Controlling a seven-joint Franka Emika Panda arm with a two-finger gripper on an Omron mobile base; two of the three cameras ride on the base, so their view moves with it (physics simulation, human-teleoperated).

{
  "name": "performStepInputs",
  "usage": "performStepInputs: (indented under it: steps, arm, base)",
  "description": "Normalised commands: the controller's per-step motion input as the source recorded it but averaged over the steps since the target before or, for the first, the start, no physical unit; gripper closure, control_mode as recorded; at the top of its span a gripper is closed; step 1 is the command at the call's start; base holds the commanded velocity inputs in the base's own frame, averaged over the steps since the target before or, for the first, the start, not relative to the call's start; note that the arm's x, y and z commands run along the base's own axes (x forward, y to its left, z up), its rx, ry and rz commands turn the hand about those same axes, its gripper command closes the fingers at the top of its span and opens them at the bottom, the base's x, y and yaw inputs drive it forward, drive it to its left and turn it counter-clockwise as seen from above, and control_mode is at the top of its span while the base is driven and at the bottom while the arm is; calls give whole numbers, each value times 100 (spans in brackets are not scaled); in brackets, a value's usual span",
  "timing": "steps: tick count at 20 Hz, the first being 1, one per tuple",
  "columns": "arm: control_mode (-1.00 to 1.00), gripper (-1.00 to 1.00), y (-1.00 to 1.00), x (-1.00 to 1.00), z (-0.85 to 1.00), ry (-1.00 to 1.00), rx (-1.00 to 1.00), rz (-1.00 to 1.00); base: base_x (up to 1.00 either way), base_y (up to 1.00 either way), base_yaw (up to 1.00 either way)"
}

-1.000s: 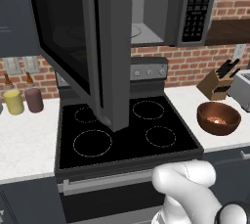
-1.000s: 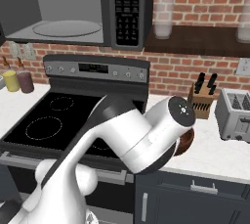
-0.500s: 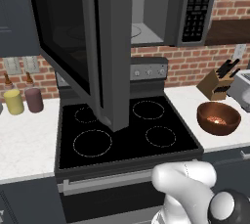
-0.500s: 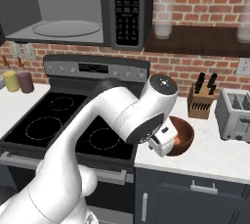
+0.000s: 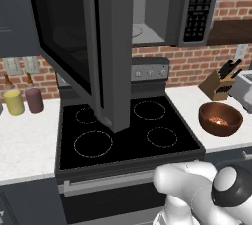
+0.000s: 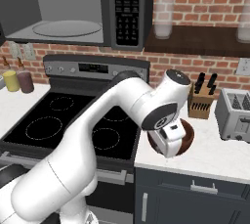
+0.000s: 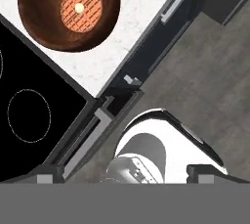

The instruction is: Open the microwave, place the bowl with waffle inside the microwave, then close the microwave door and turn it on.

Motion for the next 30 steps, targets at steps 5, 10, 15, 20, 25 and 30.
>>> performStepInputs:
  steps: [5,10,15,20,25,30]
  arm:
    - [-100,-100,-3,31,-65,13,7,-18]
    - [-100,-100,0,55,-7,6,1,-19]
    - [-100,-100,-22,42,-24,5,0,-11]
    - [-100,-100,-41,52,-29,2,0,-11]
    - [-100,-100,-48,38,-28,3,0,-8]
    - [-100,-100,-39,28,-32,2,0,-1]
  base:
    - [0,0,0]
    - [0,0,0]
    - [0,0,0]
    - [0,0,0]
    - [0,0,0]
    - [0,0,0]
